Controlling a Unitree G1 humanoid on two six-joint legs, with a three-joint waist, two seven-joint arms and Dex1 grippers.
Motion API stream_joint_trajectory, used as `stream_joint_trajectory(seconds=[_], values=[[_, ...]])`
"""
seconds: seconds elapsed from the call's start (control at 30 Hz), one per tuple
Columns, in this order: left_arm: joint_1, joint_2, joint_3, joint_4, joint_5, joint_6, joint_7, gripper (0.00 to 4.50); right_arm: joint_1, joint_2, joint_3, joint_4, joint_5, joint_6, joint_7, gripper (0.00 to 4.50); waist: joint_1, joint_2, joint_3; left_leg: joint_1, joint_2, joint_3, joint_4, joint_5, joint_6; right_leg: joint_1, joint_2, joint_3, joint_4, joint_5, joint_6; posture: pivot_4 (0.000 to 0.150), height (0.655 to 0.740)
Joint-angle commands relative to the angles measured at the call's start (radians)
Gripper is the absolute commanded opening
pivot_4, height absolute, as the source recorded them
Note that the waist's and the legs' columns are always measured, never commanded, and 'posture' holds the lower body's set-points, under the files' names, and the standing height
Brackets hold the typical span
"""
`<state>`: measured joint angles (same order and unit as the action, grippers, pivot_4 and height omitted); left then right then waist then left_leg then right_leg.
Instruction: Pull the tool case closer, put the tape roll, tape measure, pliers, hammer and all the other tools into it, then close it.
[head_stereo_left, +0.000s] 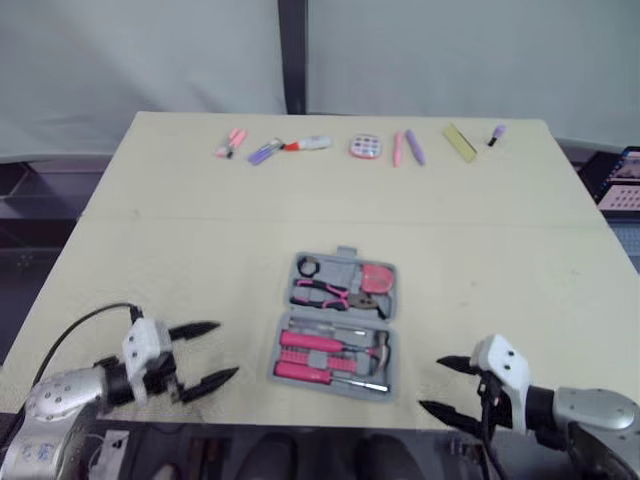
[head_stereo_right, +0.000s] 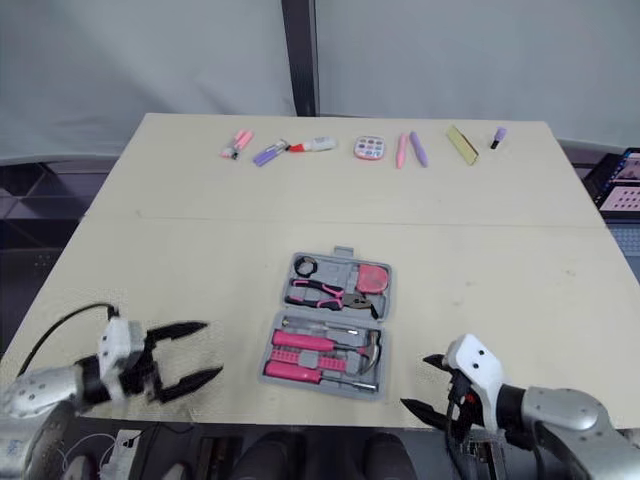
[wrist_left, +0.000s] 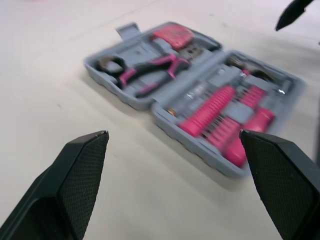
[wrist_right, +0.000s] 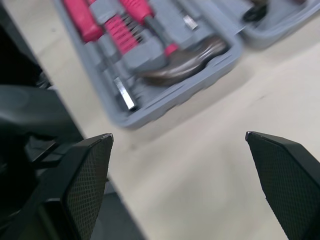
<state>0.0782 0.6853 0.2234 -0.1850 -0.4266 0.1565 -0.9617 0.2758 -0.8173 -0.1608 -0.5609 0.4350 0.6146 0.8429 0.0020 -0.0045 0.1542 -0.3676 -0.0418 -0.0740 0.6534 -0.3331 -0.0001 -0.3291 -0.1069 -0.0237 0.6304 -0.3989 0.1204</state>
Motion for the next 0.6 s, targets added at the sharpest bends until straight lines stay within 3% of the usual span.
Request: stream_joint_trajectory(seconds=[0.03, 0.07, 0.3, 0.33, 0.6], values=[[-0.125, 0.035, -0.083, 0.102, 0.04, 0.061, -0.037, 3.98, -0.1, 0.02, 0.047, 0.101, -0.052, 0.01, -0.058, 3.98, -0.002, 0.0, 0.0, 0.0, 0.0, 0.0, 0.0, 0.0, 0.0, 0.0, 0.001, 0.0, -0.001, 0.0, 0.0, 0.15, 0.74], [-0.165, 0.034, -0.111, 0.14, 0.058, 0.053, -0.049, 3.73, -0.136, 0.027, 0.067, 0.14, -0.078, 0.011, -0.079, 3.7, -0.003, 0.0, 0.0, 0.0, 0.0, 0.0, -0.002, 0.0, 0.0, 0.0, 0.001, 0.0, -0.001, 0.0, 0.0, 0.15, 0.74], [-0.317, 0.012, -0.234, 0.347, 0.156, -0.043, -0.114, 0.24, -0.272, 0.07, 0.148, 0.248, -0.155, -0.004, -0.12, 0.24, -0.011, 0.001, 0.0, -0.003, 0.0, 0.003, -0.001, 0.0, 0.0, -0.01, 0.003, -0.005, 0.011, 0.0, 0.0, 0.15, 0.74], [-0.334, 0.005, -0.248, 0.374, 0.17, -0.057, -0.118, 0.07, -0.289, 0.074, 0.161, 0.256, -0.155, 0.011, -0.118, 0.04, -0.01, 0.001, 0.0, -0.003, 0.0, 0.003, -0.001, 0.0, 0.0, -0.011, 0.003, -0.006, 0.014, 0.0, 0.0, 0.15, 0.74], [-0.434, -0.062, -0.318, 0.525, 0.257, -0.161, -0.115, 0.07, -0.371, 0.116, 0.209, 0.283, -0.172, 0.102, -0.148, 0.04, -0.006, 0.001, 0.0, -0.004, -0.001, 0.001, 0.003, 0.0, 0.0, -0.012, 0.002, -0.006, 0.017, 0.0, 0.0, 0.15, 0.74]])
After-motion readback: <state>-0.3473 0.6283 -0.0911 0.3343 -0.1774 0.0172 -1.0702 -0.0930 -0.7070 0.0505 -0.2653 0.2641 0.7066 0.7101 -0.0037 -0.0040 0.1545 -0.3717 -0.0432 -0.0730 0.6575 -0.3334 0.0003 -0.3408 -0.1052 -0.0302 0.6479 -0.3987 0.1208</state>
